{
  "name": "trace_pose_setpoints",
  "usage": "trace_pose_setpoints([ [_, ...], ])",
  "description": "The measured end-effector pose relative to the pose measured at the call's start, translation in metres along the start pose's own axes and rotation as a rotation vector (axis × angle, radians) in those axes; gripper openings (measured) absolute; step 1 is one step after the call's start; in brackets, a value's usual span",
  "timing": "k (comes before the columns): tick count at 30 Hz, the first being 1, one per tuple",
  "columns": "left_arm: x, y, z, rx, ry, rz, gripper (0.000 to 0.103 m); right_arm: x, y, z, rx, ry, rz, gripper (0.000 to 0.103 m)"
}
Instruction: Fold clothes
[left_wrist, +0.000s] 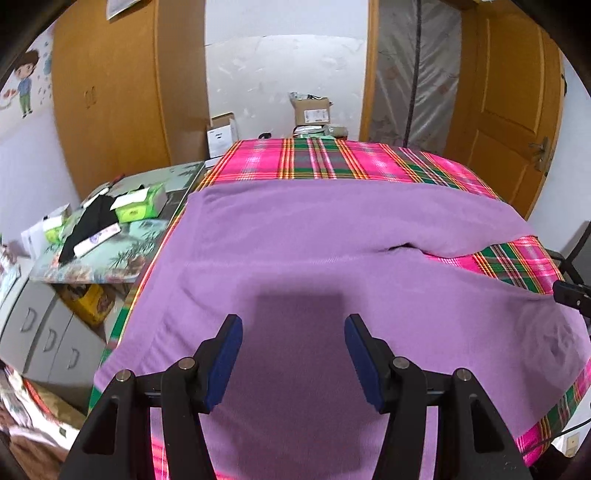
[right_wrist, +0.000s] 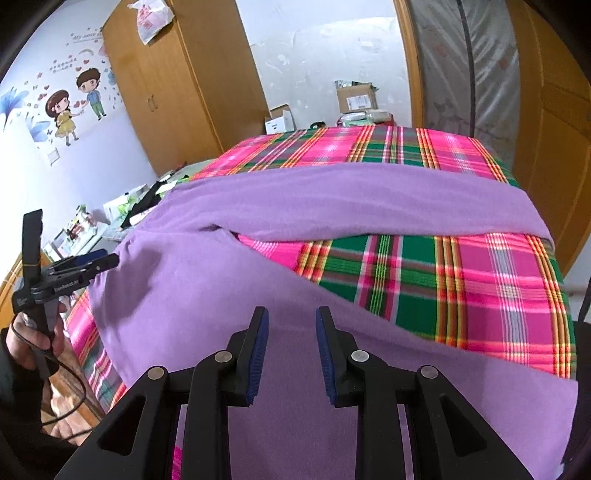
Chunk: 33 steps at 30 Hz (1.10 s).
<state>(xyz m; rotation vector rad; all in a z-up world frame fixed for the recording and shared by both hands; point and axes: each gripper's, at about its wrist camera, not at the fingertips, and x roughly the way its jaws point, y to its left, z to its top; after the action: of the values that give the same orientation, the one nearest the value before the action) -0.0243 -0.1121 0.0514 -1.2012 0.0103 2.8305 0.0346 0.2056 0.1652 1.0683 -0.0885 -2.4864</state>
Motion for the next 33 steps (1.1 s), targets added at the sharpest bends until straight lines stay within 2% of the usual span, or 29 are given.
trace_pose_setpoints([
  [5, 0.009, -0.006, 0.015, -0.006, 0.009, -0.02, 0.059, 0.002, 0.005, 0.014, -0.005, -0.012, 0.0, 0.027],
  [19, -0.022, -0.029, 0.057, 0.066, -0.078, 0.01, 0.059, -0.008, 0.023, 0.056, -0.067, -0.068, 0.02, 0.027],
  [27, -0.026, -0.034, 0.065, 0.093, -0.086, 0.022, 0.059, -0.013, 0.022, 0.067, -0.044, -0.124, 0.081, 0.03],
  [33, -0.026, -0.032, 0.07, 0.101, -0.091, 0.033, 0.059, -0.024, 0.015, 0.078, 0.002, -0.216, 0.155, 0.03],
])
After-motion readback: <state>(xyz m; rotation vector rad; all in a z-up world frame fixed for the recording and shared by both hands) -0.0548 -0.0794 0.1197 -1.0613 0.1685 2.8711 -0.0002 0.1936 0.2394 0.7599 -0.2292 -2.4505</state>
